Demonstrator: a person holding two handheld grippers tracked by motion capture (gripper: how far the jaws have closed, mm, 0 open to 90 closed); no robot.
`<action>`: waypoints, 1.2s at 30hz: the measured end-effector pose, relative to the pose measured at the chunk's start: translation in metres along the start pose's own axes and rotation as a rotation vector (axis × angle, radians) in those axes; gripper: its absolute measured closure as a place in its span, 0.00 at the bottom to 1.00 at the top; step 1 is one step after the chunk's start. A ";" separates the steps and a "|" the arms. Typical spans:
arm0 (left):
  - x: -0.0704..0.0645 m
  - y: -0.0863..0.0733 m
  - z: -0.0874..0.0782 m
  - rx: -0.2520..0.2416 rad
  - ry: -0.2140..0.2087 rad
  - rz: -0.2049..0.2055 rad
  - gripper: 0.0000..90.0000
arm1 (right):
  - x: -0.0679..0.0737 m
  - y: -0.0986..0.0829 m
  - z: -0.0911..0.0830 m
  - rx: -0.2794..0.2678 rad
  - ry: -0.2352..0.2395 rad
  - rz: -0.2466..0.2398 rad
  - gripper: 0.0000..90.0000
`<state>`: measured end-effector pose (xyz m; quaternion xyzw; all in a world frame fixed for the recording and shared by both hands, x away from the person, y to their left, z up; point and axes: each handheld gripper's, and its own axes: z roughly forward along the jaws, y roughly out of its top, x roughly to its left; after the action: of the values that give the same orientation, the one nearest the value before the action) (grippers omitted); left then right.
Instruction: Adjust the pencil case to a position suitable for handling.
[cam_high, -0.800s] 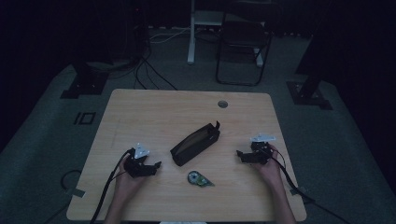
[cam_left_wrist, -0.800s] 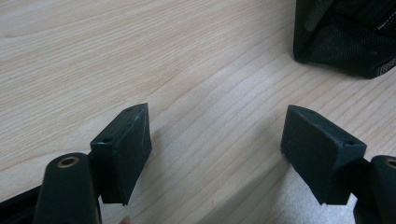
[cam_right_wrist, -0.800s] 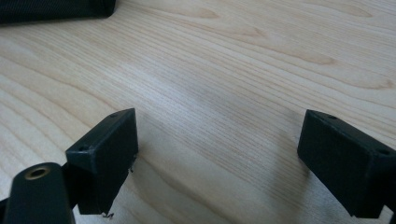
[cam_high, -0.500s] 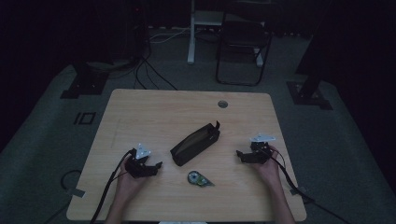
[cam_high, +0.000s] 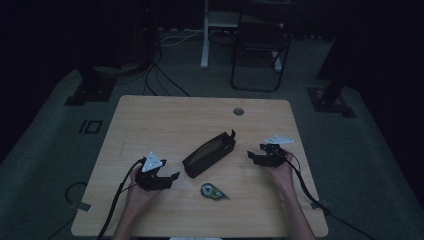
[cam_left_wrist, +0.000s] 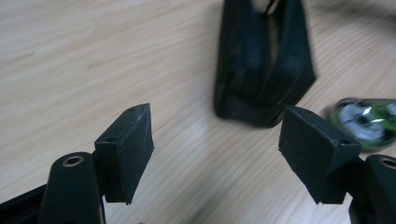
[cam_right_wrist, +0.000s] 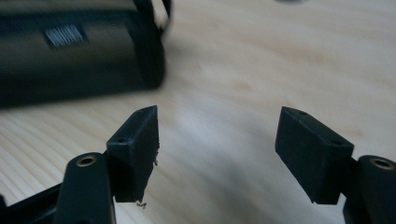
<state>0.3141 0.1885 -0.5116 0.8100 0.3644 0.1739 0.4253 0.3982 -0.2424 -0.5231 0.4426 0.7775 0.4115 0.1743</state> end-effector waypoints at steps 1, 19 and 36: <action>-0.003 0.002 0.000 -0.003 -0.004 0.008 0.29 | 0.002 0.005 0.000 -0.009 0.006 -0.006 0.35; -0.029 0.019 0.031 0.019 -0.044 0.055 0.16 | 0.030 0.066 0.032 -0.084 0.124 0.013 0.40; -0.017 0.017 0.043 0.082 0.004 0.064 0.30 | 0.041 0.064 0.056 -0.013 0.203 0.035 0.51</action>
<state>0.3354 0.1456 -0.5225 0.8376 0.3460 0.1739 0.3854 0.4462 -0.1639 -0.5021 0.4109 0.7807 0.4621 0.0905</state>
